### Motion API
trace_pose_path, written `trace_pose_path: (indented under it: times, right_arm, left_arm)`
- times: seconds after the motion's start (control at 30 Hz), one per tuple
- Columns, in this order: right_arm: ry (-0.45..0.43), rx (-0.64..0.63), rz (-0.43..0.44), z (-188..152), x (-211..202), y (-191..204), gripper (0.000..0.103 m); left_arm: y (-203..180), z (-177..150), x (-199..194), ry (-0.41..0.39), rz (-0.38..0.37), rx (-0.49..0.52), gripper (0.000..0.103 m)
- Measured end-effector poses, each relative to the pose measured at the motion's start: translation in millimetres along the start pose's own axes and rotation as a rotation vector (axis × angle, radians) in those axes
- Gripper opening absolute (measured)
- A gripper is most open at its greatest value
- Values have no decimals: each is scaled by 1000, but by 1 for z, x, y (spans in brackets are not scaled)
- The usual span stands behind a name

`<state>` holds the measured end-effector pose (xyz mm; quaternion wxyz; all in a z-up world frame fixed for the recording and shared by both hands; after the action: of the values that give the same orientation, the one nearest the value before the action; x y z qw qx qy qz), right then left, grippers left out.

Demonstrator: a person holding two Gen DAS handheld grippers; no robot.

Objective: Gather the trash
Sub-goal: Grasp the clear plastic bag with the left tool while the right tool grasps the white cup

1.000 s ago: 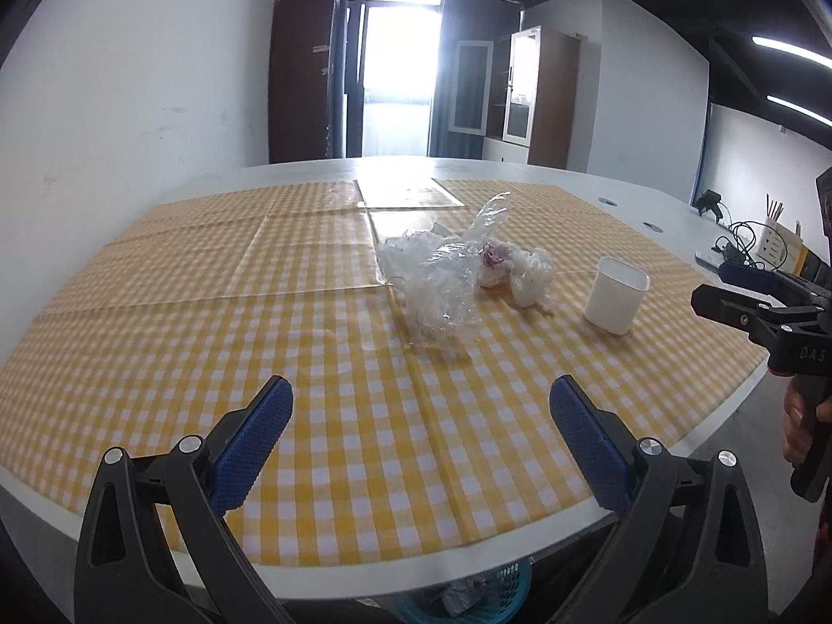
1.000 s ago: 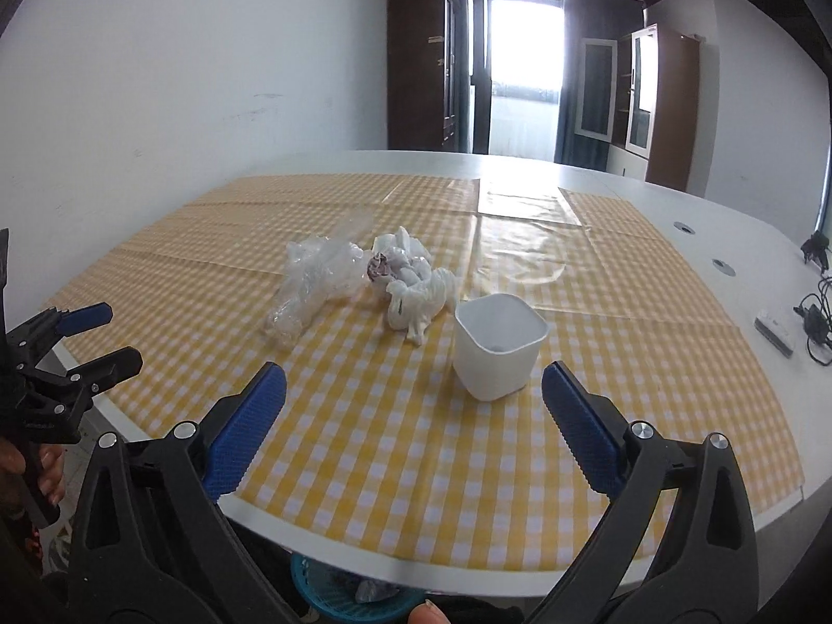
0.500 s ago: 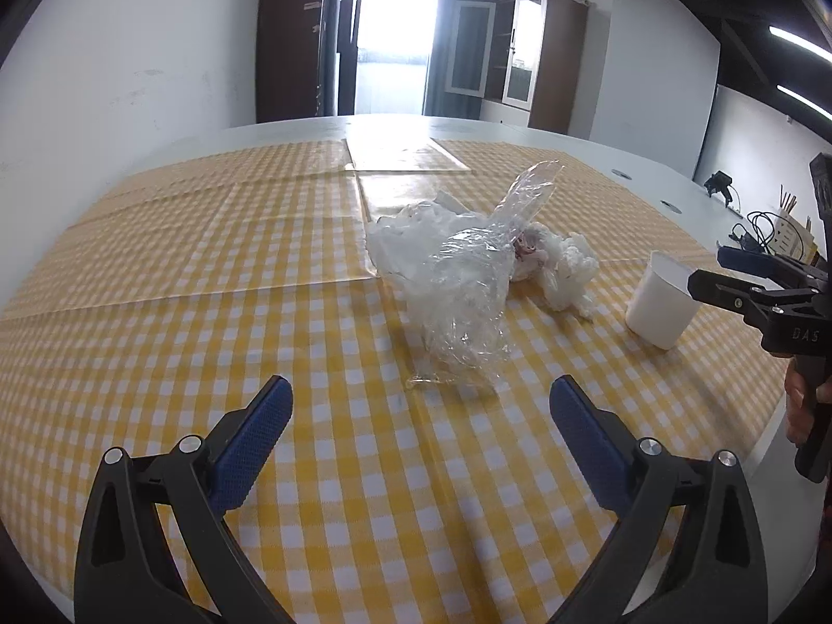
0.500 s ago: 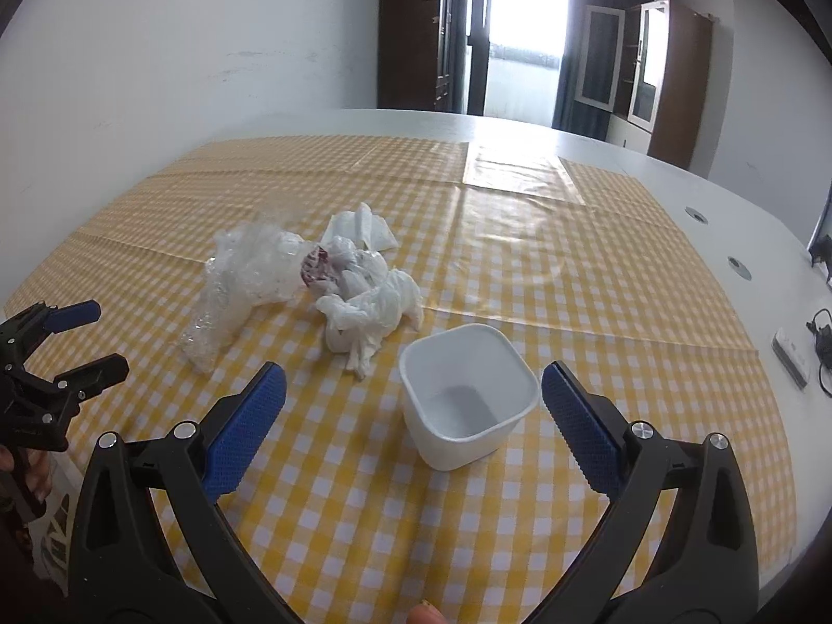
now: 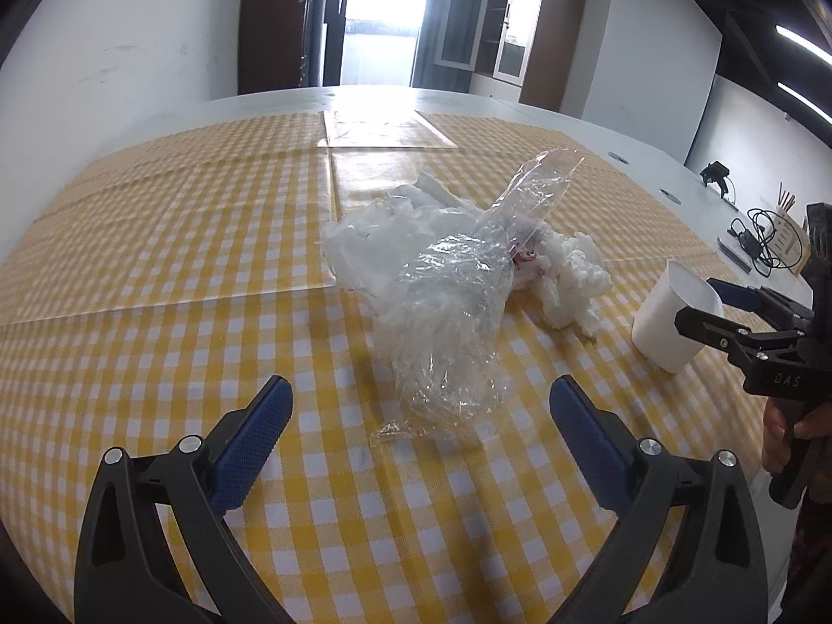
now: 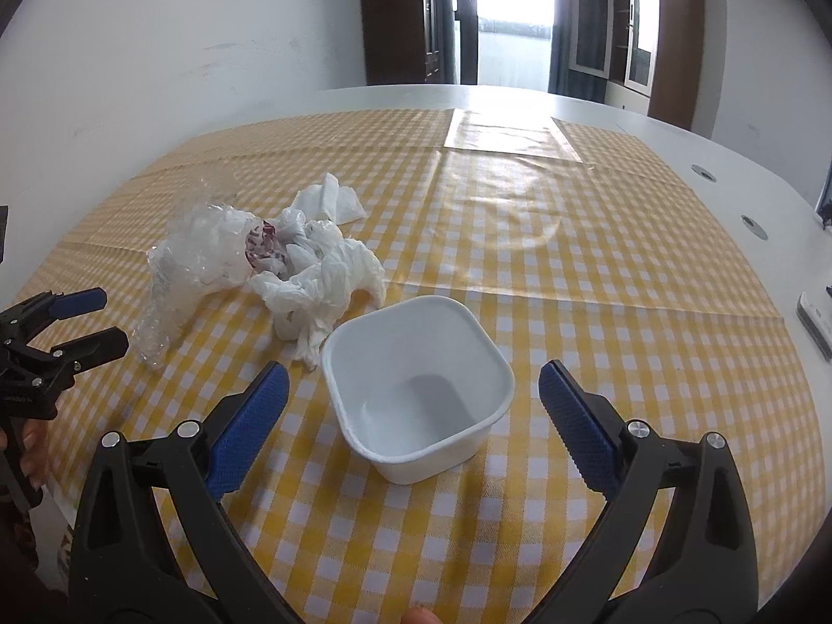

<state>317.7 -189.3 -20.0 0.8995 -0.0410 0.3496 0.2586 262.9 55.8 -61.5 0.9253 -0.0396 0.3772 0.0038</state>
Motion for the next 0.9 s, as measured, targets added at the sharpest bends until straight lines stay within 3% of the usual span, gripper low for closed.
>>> trace_pose_path:
  times: [0.17,0.23,0.3,0.33,0.43,0.47,0.5,0.63,0.9]
  right_arm:
    - [16,36,33,-5,9,-3,81]
    - [22,49,39,-7,11,-5,68]
    - [19,55,39,-9,12,-6,64]
    - [17,58,40,-9,12,-6,64]
    - [10,69,42,-9,11,-7,63]
    - [9,71,42,-9,10,-7,63]
    - [8,72,43,-10,10,-6,63]
    - [-3,68,41,-14,1,-2,63]
    - [-38,72,55,-22,-18,13,63]
  left_arm:
    - [-5,11,17,31,27,31,96]
    - [-6,12,24,48,33,32,93]
    - [-7,11,28,58,35,30,91]
    - [-8,11,30,61,36,33,90]
    - [-9,9,36,80,32,31,71]
    - [-9,8,38,87,25,18,60]
    - [-8,8,39,91,17,8,57]
    - [-11,6,30,65,12,15,52]
    - [-5,-7,-13,-12,-36,-60,52]
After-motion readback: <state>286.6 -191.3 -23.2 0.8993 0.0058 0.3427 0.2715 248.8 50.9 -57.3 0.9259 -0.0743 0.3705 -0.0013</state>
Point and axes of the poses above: each gripper's, at about its wrist camera, not at the fingertips, and x roughly the way its jaws point, y to its left, z to its top, the point moved 6 cm from there along x, roughly the way its jaws point, and after that the axes turned 5 degrees about z, right-handed, at the moved point
